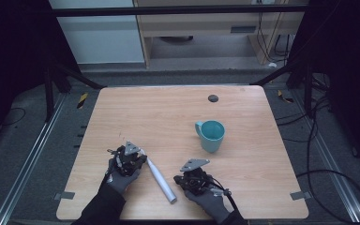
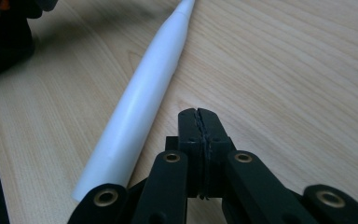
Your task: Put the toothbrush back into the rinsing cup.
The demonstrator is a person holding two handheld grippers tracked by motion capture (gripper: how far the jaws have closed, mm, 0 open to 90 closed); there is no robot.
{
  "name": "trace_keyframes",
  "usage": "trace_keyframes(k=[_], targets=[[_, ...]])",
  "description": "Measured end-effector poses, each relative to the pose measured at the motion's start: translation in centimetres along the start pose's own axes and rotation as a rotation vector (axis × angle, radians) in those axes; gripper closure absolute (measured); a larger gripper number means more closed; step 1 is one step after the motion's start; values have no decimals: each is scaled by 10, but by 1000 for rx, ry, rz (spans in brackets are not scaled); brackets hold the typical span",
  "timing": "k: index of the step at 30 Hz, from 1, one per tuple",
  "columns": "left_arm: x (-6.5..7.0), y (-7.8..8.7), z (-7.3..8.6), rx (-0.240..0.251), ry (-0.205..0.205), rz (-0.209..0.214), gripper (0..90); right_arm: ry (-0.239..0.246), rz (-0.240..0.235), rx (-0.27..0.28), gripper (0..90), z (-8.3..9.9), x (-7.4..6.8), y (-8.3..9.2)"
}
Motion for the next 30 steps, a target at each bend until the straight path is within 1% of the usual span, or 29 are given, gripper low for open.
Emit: trace_keyframes(k=[2,3,4,5,7,10,12,13,18,21,23,26,28,29,30], targets=[[0,-2,-1,-5,-4,3,900,-14,5,10,888,0,2,3],[0,-2,-1,-2,-1,4,900,-21,20,21,886,-1,7,9],[0,-2,-1,-2,-1,4,900,-21,20,21,886,-1,7,9],[0,-3,-1,-2,1,5,900,-30,33,32,881,-1,11,13],[0,-3,-2,-1,1,4,900,-35,41,38,878,-1,13,16],[1,-5,-4,1,6,5,900,-48,69,58,876,-1,21,24],[2,-6,-6,6,-1,3,900,-63,89,70,880,0,27,30],[3,-7,-10,10,-5,4,900,-70,108,80,887,2,31,35],[7,-11,-14,9,-10,8,900,-84,124,94,894,4,38,43],[11,-15,-17,0,-22,10,900,-94,144,103,897,6,44,51],[12,-16,-19,5,-21,14,900,-98,146,106,898,7,46,53],[13,-18,-20,0,-29,16,900,-113,167,116,899,10,52,60],[15,-20,-20,-2,-29,16,900,-118,172,119,899,10,54,62],[15,-20,-21,0,-28,18,900,-128,182,125,899,12,59,65],[15,-19,-21,1,-29,19,900,-128,182,125,899,12,59,65]])
Point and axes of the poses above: each handheld gripper's, and its own axes: y roughly backward along the jaws, z roughly out of its underside, x roughly to its right, the point moved 1 cm from there along -y, roughly forward along the jaws, and after that the axes turned 8 degrees about -x, right-handed, at the moved point
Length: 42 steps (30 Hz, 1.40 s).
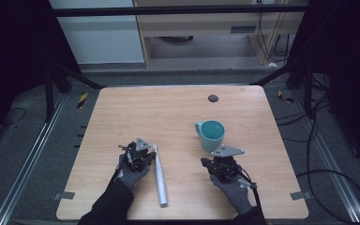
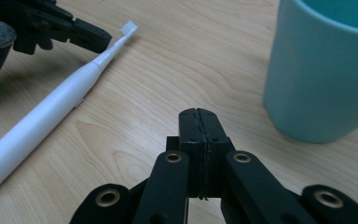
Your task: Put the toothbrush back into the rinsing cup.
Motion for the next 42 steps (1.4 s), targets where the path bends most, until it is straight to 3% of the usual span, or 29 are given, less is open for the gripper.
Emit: trace_keyframes(k=[7,12,13,21,30,37,42], targets=[[3,-2,-2,2,-3,9,900,-28,28,19,900,1,14,12],[6,-2,-8,11,-13,14,900,-59,70,42,900,7,31,27],[7,-2,-8,10,-15,16,900,-85,83,49,900,10,39,32],[10,-4,-9,5,-28,21,900,-119,142,53,900,20,60,43],[14,27,-12,91,-20,43,900,-169,202,57,900,30,81,52],[31,45,0,90,-49,85,900,-173,225,43,900,34,85,53],[44,46,8,69,-71,116,900,-169,230,37,899,35,85,53]])
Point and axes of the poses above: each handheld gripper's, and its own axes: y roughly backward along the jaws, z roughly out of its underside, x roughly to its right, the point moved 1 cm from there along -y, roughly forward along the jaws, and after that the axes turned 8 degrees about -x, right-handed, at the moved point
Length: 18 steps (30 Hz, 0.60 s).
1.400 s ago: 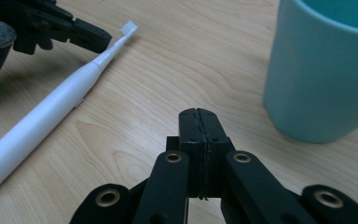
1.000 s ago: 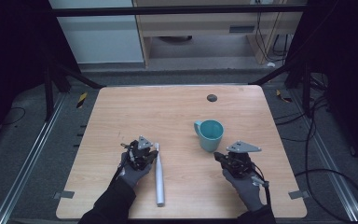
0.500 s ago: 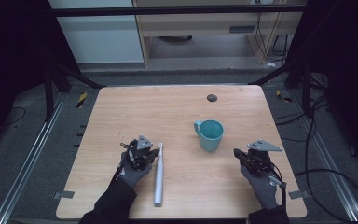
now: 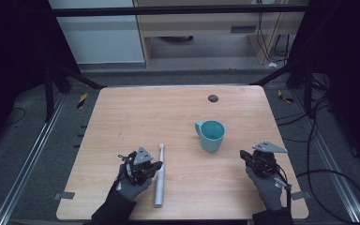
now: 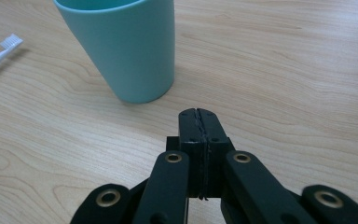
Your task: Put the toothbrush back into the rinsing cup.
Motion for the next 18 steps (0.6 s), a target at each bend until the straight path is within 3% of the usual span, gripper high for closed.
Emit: trace_keyframes(k=[11,18], targets=[[31,-4,21,-84,-75,58,900,1,2,-7,899,3,0,0],[33,-6,23,-106,-90,57,900,-9,-3,-9,899,3,0,1]])
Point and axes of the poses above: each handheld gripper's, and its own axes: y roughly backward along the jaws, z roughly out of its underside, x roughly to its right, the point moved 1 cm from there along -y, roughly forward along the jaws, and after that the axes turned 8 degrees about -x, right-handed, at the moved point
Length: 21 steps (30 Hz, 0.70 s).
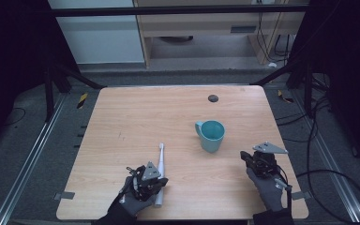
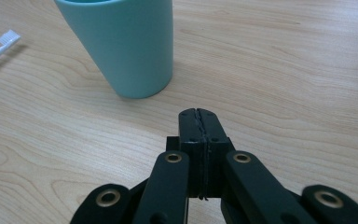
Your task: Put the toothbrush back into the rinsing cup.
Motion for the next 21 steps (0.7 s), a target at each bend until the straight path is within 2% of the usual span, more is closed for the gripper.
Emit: trace_keyframes(k=[21], targets=[[1,6,13,-25,-2,9,899,7,6,-3,899,0,0,-1]])
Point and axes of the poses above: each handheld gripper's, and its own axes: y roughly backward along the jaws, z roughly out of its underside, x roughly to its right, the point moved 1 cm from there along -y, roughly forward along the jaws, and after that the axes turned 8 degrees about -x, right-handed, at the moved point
